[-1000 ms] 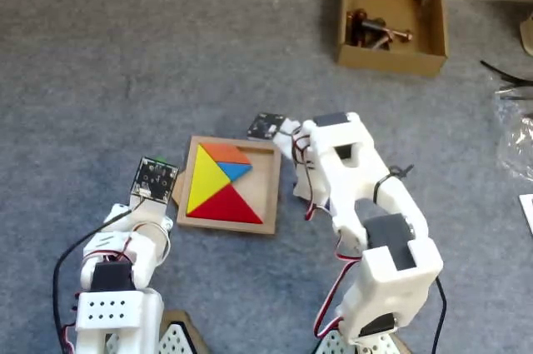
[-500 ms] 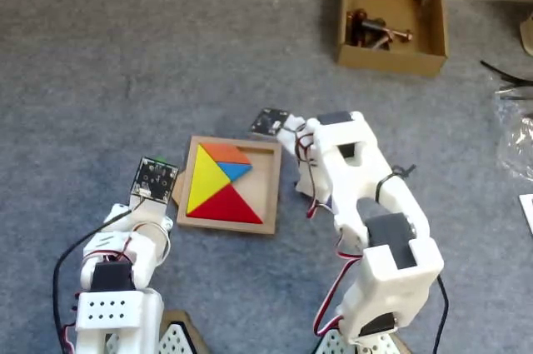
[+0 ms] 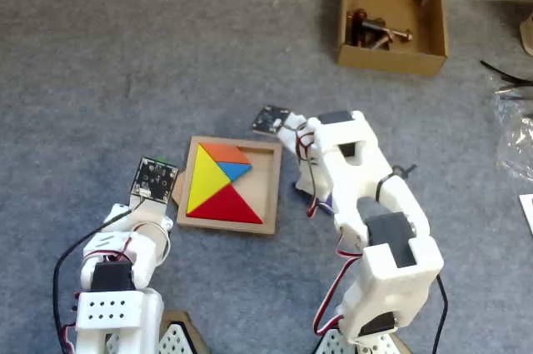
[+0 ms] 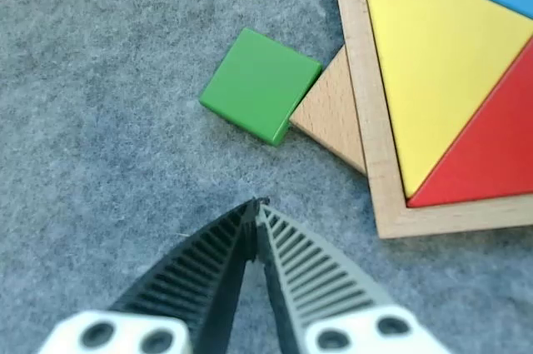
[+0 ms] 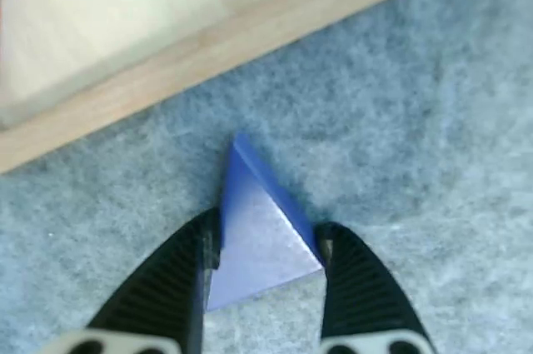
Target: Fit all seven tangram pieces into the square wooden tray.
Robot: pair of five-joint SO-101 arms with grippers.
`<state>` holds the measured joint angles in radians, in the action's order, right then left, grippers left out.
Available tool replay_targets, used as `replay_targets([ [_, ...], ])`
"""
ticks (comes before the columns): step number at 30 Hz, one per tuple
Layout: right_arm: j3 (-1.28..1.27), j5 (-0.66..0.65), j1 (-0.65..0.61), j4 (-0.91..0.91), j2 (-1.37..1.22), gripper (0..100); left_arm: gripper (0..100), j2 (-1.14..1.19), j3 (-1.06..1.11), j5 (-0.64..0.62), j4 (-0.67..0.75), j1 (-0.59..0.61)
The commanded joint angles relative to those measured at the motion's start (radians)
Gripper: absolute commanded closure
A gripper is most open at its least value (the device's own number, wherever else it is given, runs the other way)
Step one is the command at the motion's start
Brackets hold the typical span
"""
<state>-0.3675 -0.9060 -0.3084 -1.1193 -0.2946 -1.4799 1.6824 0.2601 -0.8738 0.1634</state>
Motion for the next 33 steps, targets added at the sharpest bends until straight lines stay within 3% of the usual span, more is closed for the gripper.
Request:
replay_targets([
  [1, -0.031, 0.058, -0.012, -0.016, -0.007, 99.4, 99, -0.015, 0.022, 0.008, -0.003, -0.012],
  [4, -0.030, 0.143, -0.012, -0.018, -0.005, 99.4, 99, -0.015, 0.022, 0.008, -0.003, -0.012],
  [13, -0.027, 0.152, -0.018, -0.018, 0.005, 99.4, 99, -0.015, 0.022, 0.008, -0.003, -0.012],
  [33, -0.002, 0.275, -0.018, -0.107, 0.302, 99.4, 99, -0.015, 0.022, 0.008, -0.003, -0.012],
])
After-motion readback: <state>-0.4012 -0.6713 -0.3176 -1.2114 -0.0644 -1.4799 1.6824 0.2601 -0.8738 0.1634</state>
